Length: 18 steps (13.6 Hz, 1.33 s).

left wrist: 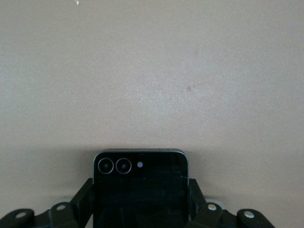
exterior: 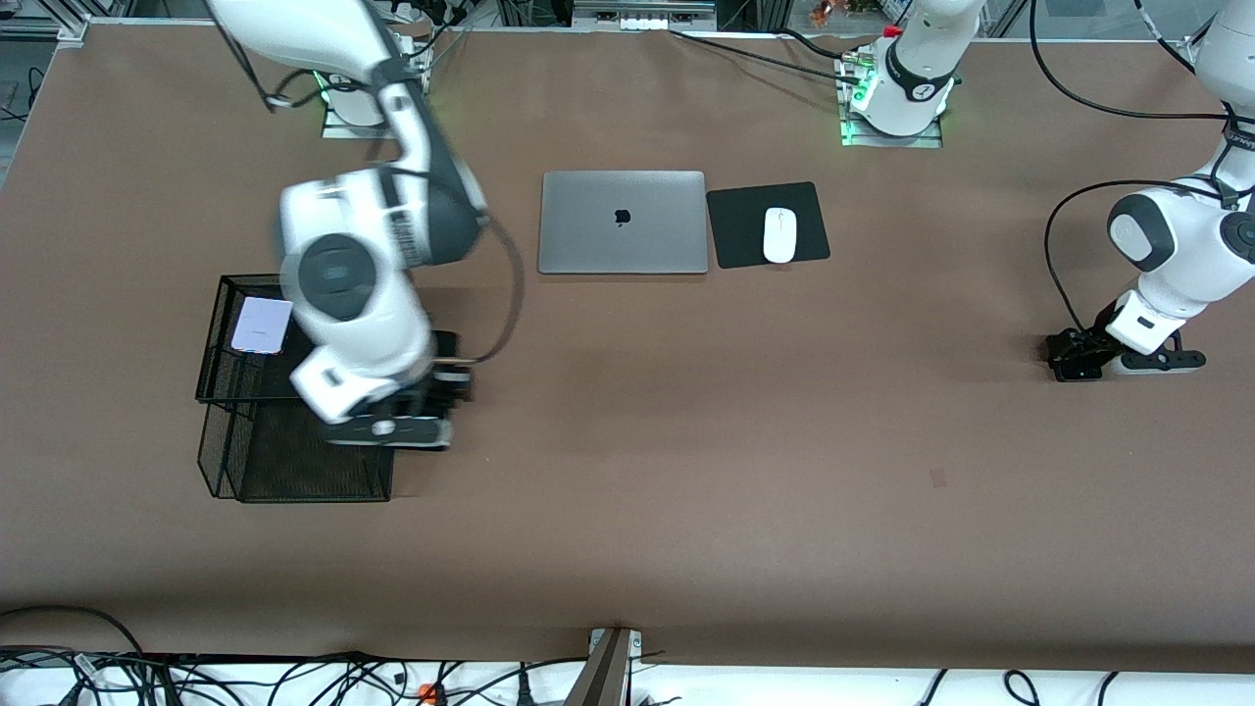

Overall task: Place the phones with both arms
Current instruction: 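Lower the black phone into the basket while the left gripper carries the flip phone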

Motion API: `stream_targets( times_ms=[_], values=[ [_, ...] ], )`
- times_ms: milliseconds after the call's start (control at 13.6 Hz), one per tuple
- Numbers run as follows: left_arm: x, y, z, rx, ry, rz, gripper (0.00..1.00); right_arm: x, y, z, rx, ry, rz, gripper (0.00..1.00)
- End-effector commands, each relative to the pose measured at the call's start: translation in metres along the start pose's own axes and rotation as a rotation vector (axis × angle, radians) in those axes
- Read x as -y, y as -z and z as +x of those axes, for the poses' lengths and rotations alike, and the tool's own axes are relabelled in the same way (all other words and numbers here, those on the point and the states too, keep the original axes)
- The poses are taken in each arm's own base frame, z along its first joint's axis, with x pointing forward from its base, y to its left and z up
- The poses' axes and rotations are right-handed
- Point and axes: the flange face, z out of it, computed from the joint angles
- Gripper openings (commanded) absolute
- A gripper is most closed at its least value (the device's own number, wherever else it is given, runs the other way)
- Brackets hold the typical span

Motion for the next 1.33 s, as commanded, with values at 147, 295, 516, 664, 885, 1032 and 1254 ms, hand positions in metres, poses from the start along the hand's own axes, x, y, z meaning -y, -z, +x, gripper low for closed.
stream_targets(
  times_ms=[147, 295, 516, 664, 885, 1032, 1254],
  values=[
    [-0.003, 0.003, 0.024, 0.014, 0.012, -0.011, 0.00, -0.108, -0.010, -0.046, 0.143, -0.024, 0.113, 0.00],
    [-0.005, 0.018, 0.044, 0.057, 0.009, -0.010, 0.00, -0.123, -0.023, -0.075, 0.179, -0.041, 0.132, 0.00],
    [-0.023, 0.040, 0.077, 0.094, 0.007, -0.004, 0.00, -0.138, -0.054, -0.105, 0.183, -0.065, 0.147, 0.00],
    [-0.073, 0.047, 0.104, 0.089, -0.001, -0.004, 0.00, -0.140, -0.072, -0.111, 0.181, -0.075, 0.144, 0.00],
    [-0.152, 0.051, 0.130, 0.092, -0.061, -0.012, 0.00, -0.140, -0.087, -0.112, 0.204, -0.076, 0.131, 0.00],
    [-0.206, 0.049, 0.136, 0.121, -0.105, -0.018, 0.00, -0.143, -0.095, -0.111, 0.217, -0.085, 0.124, 0.00],
    [-0.319, 0.044, 0.130, 0.133, -0.100, -0.026, 0.00, -0.150, -0.109, -0.109, 0.237, -0.100, 0.111, 0.00]
  ],
)
